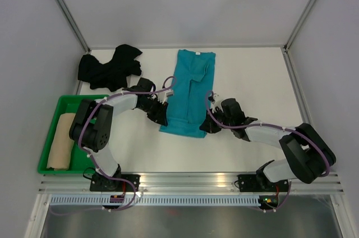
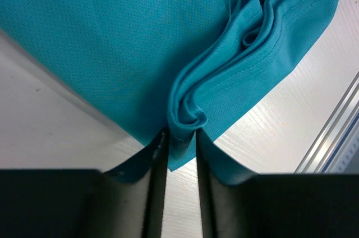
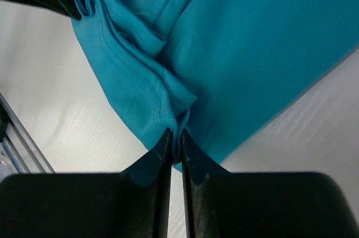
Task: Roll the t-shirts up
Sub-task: Roll the tshirt
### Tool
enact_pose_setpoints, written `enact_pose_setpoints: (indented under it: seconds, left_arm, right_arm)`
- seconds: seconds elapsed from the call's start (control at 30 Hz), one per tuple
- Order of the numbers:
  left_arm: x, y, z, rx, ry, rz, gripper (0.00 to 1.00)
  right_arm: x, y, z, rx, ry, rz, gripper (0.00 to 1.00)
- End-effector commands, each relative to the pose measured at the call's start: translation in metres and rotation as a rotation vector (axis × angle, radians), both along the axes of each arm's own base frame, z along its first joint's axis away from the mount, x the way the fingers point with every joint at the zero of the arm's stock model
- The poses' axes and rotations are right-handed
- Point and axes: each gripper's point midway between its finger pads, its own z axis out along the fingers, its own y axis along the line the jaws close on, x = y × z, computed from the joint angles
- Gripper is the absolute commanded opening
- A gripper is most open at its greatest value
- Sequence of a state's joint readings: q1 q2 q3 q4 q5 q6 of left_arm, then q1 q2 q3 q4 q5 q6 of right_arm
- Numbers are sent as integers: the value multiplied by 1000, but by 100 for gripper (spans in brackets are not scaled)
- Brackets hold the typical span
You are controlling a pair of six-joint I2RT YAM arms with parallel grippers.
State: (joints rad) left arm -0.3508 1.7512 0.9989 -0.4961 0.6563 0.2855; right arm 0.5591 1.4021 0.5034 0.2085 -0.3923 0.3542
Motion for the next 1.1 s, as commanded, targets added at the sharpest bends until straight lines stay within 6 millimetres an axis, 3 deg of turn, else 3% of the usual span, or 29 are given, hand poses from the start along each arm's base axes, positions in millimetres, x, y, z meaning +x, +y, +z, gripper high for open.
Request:
enact_pose_setpoints:
  seconds: [0.0, 0.1, 0.2, 0.27, 0.37, 0.43, 0.57, 0.6, 0.67, 0.7, 0.8, 0.93, 1.07]
  left_arm:
    - [8, -4, 17, -39, -75, -18, 35]
    - [6, -4, 27, -51, -101, -57, 56]
    - [4, -2, 30, -50, -148, -105, 71]
    - [5, 3, 27, -21, -160, -104, 70]
    - [11, 8, 12, 38, -144, -69, 62]
    - [14, 9, 5, 57, -127, -53, 51]
    - [9, 3, 3, 31, -112, -63, 34]
    - [9, 3, 2, 32, -109, -54, 23]
    - [11, 0, 2, 23, -109, -45, 13]
    - [11, 0, 2, 23, -102, -32, 3]
    - [13, 3, -4, 47, -100, -16, 2]
    - [10, 4, -9, 52, -87, -11, 2]
    - [7, -1, -6, 19, -67, 1, 2]
  right_arm:
    - [18, 17, 20, 68, -45, 1, 15]
    - [18, 17, 14, 49, -4, -5, 10]
    - [22, 15, 8, 22, 37, -29, 8]
    - [24, 13, 5, 7, 56, -38, 7]
    - [24, 8, -2, -15, 78, -61, 6]
    - [24, 3, -8, -31, 107, -86, 5]
    - [22, -7, -16, -67, 144, -117, 6]
    - [21, -9, -17, -74, 147, -123, 8]
    - [21, -9, -16, -75, 137, -124, 15]
    - [23, -11, -15, -81, 131, -130, 16]
    - [28, -16, -7, -61, 131, -166, 18]
    - [36, -38, -3, -72, 130, -207, 43]
    - [28, -40, 12, -30, 90, -210, 44]
